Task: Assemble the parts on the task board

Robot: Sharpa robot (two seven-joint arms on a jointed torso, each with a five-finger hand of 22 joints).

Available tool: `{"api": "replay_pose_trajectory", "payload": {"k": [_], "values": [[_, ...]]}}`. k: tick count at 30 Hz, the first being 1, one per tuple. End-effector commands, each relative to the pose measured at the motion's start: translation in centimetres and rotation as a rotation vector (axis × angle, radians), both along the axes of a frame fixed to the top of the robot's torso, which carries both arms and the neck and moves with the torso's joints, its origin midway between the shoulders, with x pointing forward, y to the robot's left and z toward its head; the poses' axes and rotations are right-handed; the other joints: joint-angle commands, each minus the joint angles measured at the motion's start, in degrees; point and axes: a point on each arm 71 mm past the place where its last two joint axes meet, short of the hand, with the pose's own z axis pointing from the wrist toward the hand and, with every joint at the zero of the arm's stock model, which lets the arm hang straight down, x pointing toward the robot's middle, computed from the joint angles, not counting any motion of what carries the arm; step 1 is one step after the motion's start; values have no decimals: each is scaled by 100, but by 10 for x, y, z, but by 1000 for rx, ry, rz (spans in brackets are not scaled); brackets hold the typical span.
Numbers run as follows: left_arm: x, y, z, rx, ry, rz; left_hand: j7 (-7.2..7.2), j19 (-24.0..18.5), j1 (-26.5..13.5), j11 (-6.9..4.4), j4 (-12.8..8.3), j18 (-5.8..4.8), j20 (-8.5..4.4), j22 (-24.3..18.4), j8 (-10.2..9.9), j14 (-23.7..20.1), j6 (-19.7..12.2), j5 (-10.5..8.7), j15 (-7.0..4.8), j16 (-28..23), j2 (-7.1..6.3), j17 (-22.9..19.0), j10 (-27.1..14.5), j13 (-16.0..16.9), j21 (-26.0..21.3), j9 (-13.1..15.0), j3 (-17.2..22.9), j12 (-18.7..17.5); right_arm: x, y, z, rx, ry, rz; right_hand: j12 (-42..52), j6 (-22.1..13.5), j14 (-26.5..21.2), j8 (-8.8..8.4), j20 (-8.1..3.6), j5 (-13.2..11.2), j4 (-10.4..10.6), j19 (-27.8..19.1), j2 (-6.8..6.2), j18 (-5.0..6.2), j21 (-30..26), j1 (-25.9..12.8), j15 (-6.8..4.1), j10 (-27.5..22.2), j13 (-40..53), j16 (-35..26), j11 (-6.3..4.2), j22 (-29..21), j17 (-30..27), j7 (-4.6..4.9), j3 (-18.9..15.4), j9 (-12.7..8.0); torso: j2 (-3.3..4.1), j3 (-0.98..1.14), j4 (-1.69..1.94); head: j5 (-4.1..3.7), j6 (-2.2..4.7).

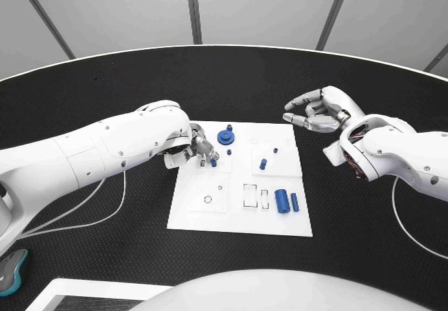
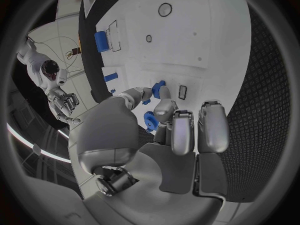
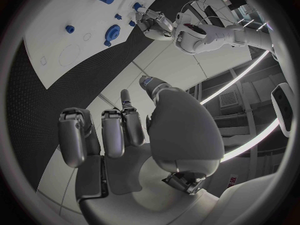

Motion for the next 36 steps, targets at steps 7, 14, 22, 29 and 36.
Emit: {"api": "replay_pose_trajectory", "payload": {"k": [7, 14, 22, 29, 36], "values": [[0, 0, 0, 4, 3, 0, 47, 21, -67, 4, 73, -67, -31, 0, -39, 468, 18, -59, 11, -27, -8, 893, -43, -25, -41, -14, -112, -49, 0, 0, 0, 0, 0, 0, -12, -23, 432, 36, -36, 22, 29, 220, 32, 119, -25, -5, -37, 10, 798, -25, -20, 745, 792, -4, 4, 6, -1, 1, 1, -3, -4], [0, -1, 0, 4, 4, -1, 54, 19, -76, 8, 117, -66, -29, -5, -54, 468, 10, -69, 13, -28, -20, 892, -63, -55, -45, -19, -160, -73, 0, 0, 0, 0, 0, 0, -18, -26, 429, 35, -36, 22, 31, 215, 29, 121, -31, -8, -37, 6, 794, -34, -20, 734, 778, -4, 2, 6, -2, -1, 1, -6, -10], [0, -1, 0, 3, 2, 2, 68, 20, -80, 19, 185, -66, -25, -3, -87, 468, -20, -67, 21, -28, -21, 891, -89, -88, -47, -32, -217, -102, 0, 0, 0, 0, 0, -1, -18, -29, 428, 35, -36, 22, 35, 216, 29, 120, -30, -13, -37, 6, 793, -37, -20, 736, 775, -4, 0, 6, -2, 0, -2, -7, -10], [0, -2, -1, 4, 3, 1, 83, 18, -68, 30, 222, -66, -20, -8, -119, 468, -53, -61, 29, -28, -19, 892, -111, -115, -51, -44, -244, -126, 0, 0, 0, 0, 1, 0, -19, -31, 427, 35, -36, 22, 38, 211, 29, 123, -36, -16, -37, 5, 792, -39, -19, 725, 772, -4, -2, 6, -3, 2, -2, -18, -2], [0, -2, -2, 12, 13, -3, 90, 20, -61, 35, 239, -67, -18, -3, -134, 467, -66, -57, 32, -30, -15, 889, -118, -121, -50, -51, -255, -131, 0, 0, 0, 0, 1, 0, -19, -31, 427, 35, -36, 22, 38, 211, 29, 123, -36, -16, -37, 5, 792, -39, -19, 725, 772, -4, -2, 6, -3, 2, -2, -26, -5]]}}
